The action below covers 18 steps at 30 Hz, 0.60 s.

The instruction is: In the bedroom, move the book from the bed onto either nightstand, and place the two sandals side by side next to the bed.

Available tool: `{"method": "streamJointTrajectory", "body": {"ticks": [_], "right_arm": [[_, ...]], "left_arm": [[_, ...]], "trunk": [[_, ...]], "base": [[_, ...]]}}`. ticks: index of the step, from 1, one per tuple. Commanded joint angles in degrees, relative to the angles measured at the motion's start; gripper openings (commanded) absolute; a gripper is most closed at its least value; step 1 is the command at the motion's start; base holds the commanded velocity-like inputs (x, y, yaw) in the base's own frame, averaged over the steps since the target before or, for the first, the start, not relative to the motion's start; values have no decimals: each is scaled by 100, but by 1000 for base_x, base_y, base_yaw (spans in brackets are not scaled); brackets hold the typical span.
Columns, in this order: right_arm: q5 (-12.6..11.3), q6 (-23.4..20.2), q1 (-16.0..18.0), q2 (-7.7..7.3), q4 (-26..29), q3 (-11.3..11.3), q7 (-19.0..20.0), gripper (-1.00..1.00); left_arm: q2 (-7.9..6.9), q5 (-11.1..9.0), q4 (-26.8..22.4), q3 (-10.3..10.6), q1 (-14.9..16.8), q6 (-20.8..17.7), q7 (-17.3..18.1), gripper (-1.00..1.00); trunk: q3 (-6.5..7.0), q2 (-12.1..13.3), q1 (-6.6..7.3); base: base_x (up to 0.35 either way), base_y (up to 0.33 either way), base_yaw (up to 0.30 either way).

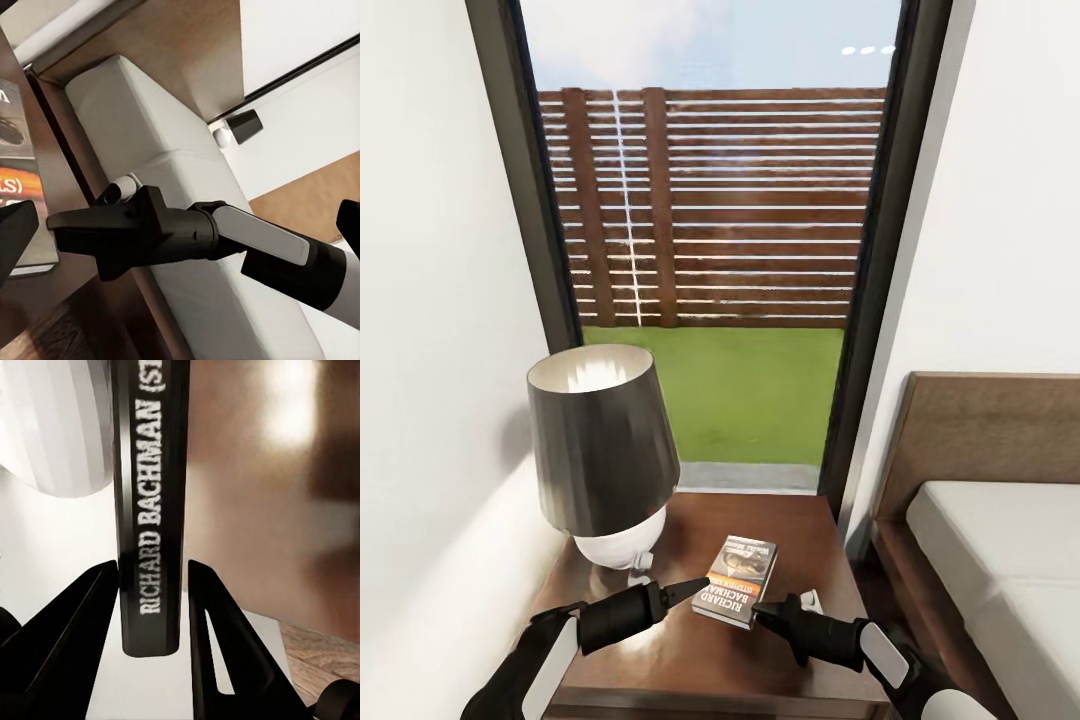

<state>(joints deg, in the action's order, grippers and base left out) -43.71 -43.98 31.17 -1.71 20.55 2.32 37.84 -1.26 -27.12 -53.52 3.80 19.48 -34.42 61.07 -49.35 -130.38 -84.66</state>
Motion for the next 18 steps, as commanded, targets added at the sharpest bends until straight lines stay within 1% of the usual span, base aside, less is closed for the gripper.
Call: {"method": "streamJointTrajectory", "body": {"ticks": [1, 4, 13, 18], "right_arm": [[-32, -19, 3, -4, 1, 23, 4, -100], [-32, -19, 3, -4, 1, 23, 4, -100], [-32, -22, 3, -4, 1, 23, 4, -100], [-32, -23, 3, -4, 1, 23, 4, -100]], "left_arm": [[-6, -47, 0, 16, 3, -47, -7, 100], [-6, -47, 0, 16, 3, -47, -7, 100], [-6, -47, 0, 16, 3, -47, -7, 100], [-6, -47, 0, 16, 3, -47, -7, 100]], "trunk": [[-6, -2, 1], [-6, -2, 1], [-167, -363, -197], [-167, -363, -197]], "base": [[6, 0, 0], [2, 0, 0], [0, 0, 0], [0, 0, 0]]}}
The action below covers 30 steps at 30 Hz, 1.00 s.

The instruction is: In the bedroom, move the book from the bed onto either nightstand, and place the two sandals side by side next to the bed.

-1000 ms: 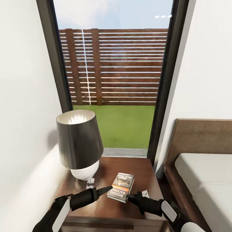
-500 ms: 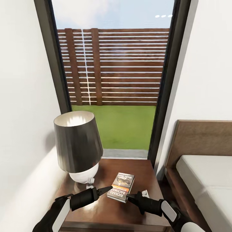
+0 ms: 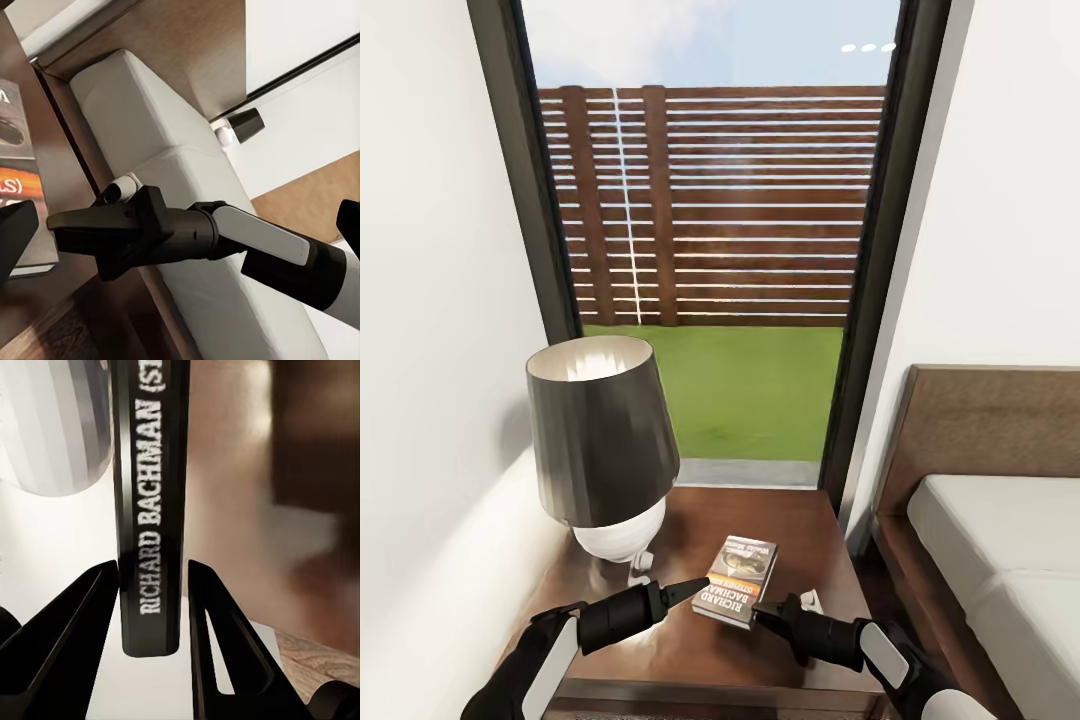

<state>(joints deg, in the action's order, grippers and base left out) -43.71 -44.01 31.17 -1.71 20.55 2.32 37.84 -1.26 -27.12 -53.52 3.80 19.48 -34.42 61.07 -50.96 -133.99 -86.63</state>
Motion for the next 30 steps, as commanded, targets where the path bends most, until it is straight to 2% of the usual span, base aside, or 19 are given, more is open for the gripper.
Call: {"method": "streamJointTrajectory", "body": {"ticks": [1, 5, 14, 27, 30], "right_arm": [[-32, -20, 3, -4, 1, 23, 4, -100], [-32, -20, 3, -4, 3, 23, 4, -100], [-32, -20, 3, -4, 1, 23, 4, -100], [-32, -20, 3, -4, 1, 23, 4, -100], [-32, -20, 3, -4, 1, 23, 4, -100]], "left_arm": [[-6, -47, 0, 16, 3, -47, -7, 100], [-6, -47, 0, 16, 3, -47, -7, 100], [-6, -47, 0, 16, 3, -47, -7, 100], [-6, -47, 0, 22, 3, -47, -7, 100], [-6, -47, 0, 23, 3, -47, -7, 100]], "trunk": [[-6, -2, 1], [-6, -2, 1], [-167, -363, -197], [-167, -363, -197], [-221, -484, -262]], "base": [[0, 0, 0], [0, 0, 0], [0, 0, 0], [0, 0, 0], [0, 0, 0]]}}
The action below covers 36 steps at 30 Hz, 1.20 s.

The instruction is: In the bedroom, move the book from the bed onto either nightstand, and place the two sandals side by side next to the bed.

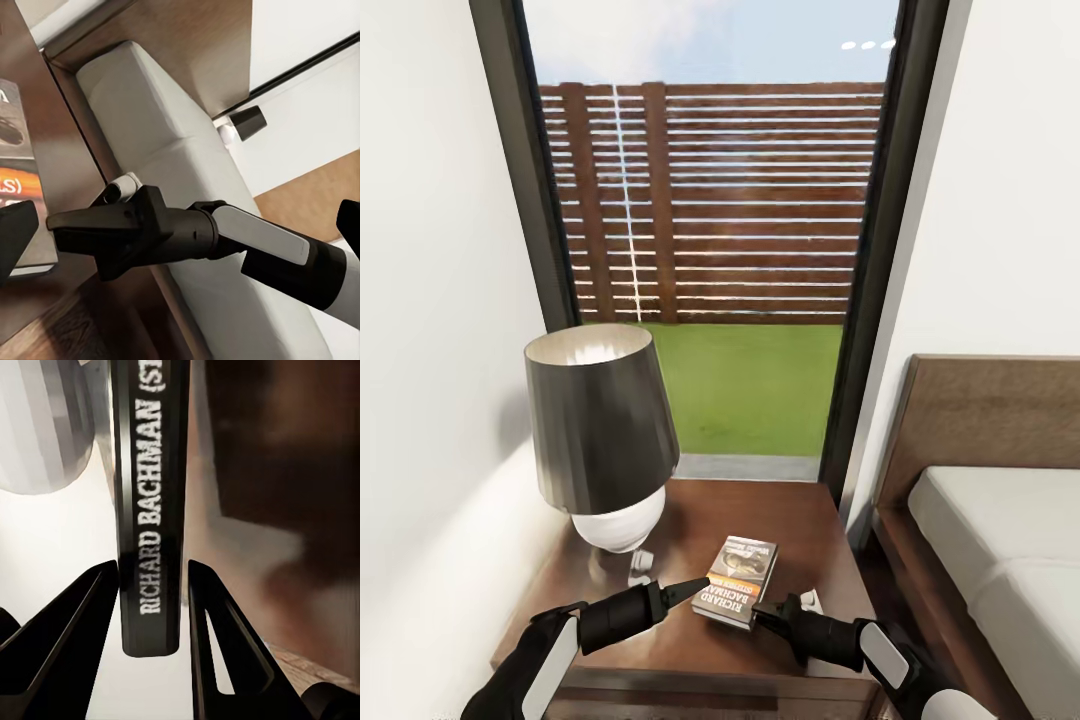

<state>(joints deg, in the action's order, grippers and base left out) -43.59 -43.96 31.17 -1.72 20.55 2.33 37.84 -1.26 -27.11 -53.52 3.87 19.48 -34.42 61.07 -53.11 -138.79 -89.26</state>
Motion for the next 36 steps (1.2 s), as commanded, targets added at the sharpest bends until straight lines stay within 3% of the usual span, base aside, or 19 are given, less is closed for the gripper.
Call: {"method": "streamJointTrajectory", "body": {"ticks": [1, 19, 36], "right_arm": [[-45, -25, 3, -4, 2, 22, 4, -100], [-45, -25, 3, -4, 2, 22, 4, -100], [-45, -25, 3, -4, 2, 22, 4, -100]], "left_arm": [[-6, -49, 0, 16, 3, -48, -7, 100], [-6, -49, 0, 15, 3, -48, -7, 100], [-6, -49, 0, 9, 3, -48, -7, 100]], "trunk": [[-24, -44, -21], [-96, -204, -109], [-96, -204, -109]], "base": [[0, 0, 0], [0, 0, 0], [0, 0, 0]]}}
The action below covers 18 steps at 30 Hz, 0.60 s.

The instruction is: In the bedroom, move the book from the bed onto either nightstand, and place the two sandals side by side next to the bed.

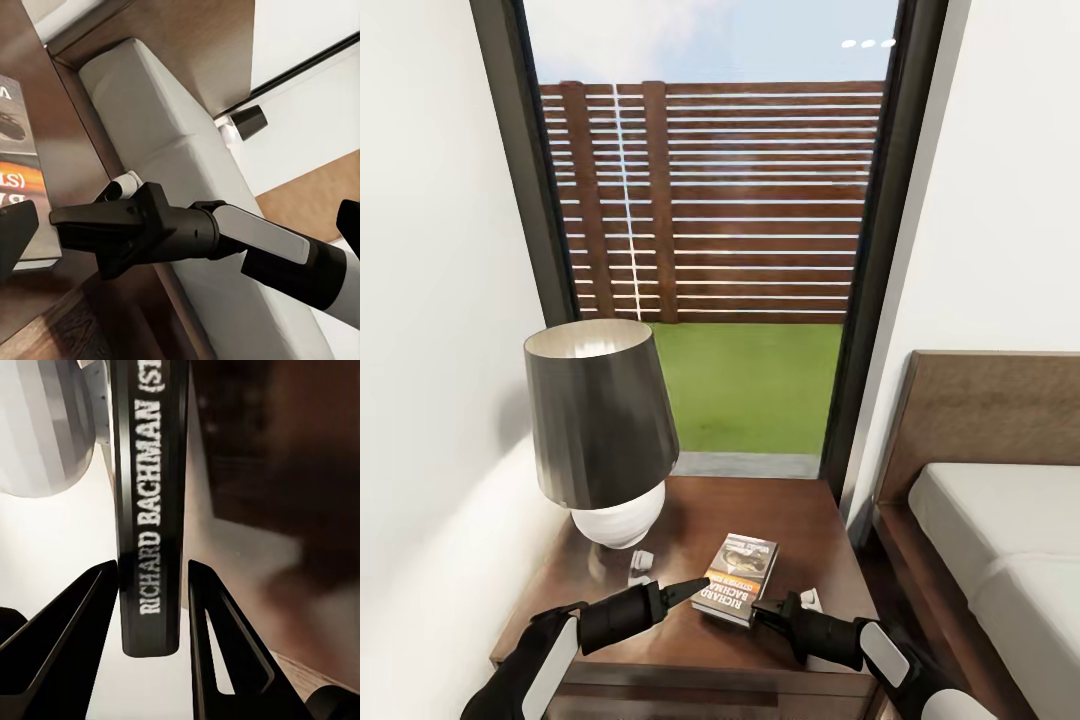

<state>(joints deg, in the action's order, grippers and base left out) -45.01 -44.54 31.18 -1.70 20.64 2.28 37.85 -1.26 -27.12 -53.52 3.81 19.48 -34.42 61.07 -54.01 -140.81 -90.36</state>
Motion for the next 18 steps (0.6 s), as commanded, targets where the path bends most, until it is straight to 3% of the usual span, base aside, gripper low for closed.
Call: {"method": "streamJointTrajectory", "body": {"ticks": [1, 12, 13, 18], "right_arm": [[98, 33, 2, -6, -8, 27, 3, -100], [98, 33, 2, -14, -1, 27, 13, -100], [98, 33, 2, -14, 0, 27, 13, 100], [98, 33, 2, -14, 4, 27, 12, 100]], "left_arm": [[-6, -47, -1, 15, 3, -48, -7, 100], [-6, -47, -1, 18, 2, -48, -7, 100], [-6, -47, -1, 18, 2, -48, -7, 100], [-6, -47, -1, 18, 3, -48, -7, 100]], "trunk": [[-6, -2, 1], [-6, -2, 1], [-6, -2, 1], [-6, -2, 1]], "base": [[0, 0, 0], [0, 0, 0], [0, 0, 0], [0, 0, 0]]}}
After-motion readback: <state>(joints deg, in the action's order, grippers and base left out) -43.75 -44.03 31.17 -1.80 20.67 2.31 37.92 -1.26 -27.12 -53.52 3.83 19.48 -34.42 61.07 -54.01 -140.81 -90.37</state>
